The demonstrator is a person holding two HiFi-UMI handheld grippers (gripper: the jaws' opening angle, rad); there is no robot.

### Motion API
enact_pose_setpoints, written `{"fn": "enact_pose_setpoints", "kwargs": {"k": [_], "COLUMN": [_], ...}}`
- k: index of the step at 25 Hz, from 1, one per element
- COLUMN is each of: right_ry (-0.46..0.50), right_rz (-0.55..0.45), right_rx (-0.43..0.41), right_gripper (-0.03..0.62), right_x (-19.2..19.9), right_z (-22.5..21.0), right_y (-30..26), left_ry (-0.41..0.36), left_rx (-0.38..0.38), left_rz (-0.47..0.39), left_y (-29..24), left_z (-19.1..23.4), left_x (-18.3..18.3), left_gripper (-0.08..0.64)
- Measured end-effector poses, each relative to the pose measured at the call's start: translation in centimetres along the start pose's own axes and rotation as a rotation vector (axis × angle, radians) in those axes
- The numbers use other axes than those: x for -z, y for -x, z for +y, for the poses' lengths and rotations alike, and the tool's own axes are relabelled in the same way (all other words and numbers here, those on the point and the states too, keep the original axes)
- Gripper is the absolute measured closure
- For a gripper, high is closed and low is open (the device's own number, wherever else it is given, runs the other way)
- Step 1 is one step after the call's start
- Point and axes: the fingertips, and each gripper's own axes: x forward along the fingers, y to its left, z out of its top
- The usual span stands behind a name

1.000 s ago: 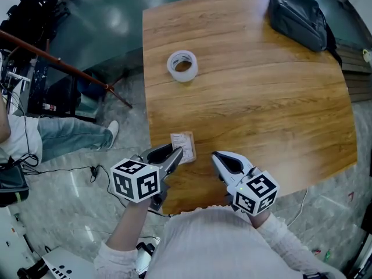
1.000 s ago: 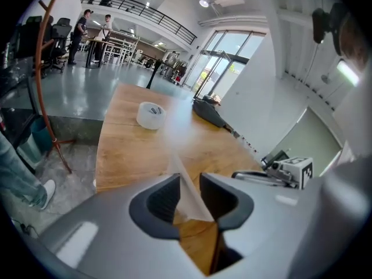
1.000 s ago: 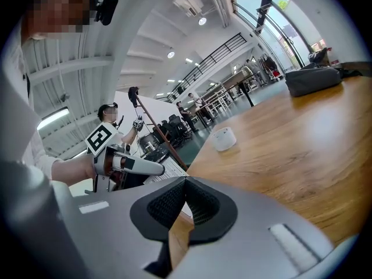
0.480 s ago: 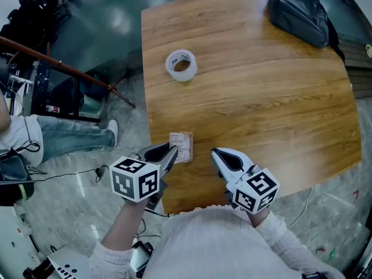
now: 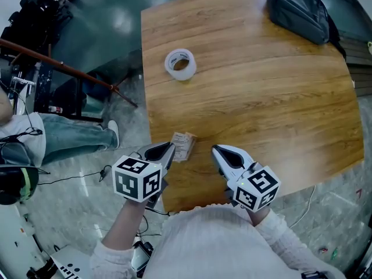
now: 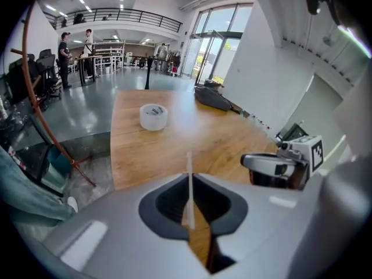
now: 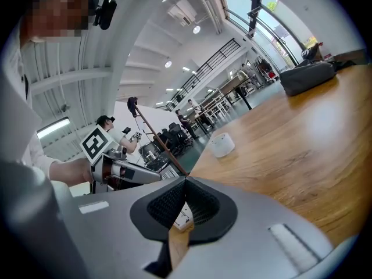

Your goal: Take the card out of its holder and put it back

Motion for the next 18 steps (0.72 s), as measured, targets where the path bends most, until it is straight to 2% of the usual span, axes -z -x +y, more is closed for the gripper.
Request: {"fn": "enact_pose_setpoints", "kwargs": {"k": [18], "right_ry": [0.003], "right_rz": [-0.027], "right_rx": [-0.003], "right_gripper": [0.596], "right_x": [-0.2], "right_z": [-0.3], "right_y": [1.0], "left_ry": [-0.043], "left_rx": [-0.011], "left_rz": [-0.023], "left_y": [1.5], "left_z": [-0.7], "left_x": [-1.2], "left_gripper": [0.54]}}
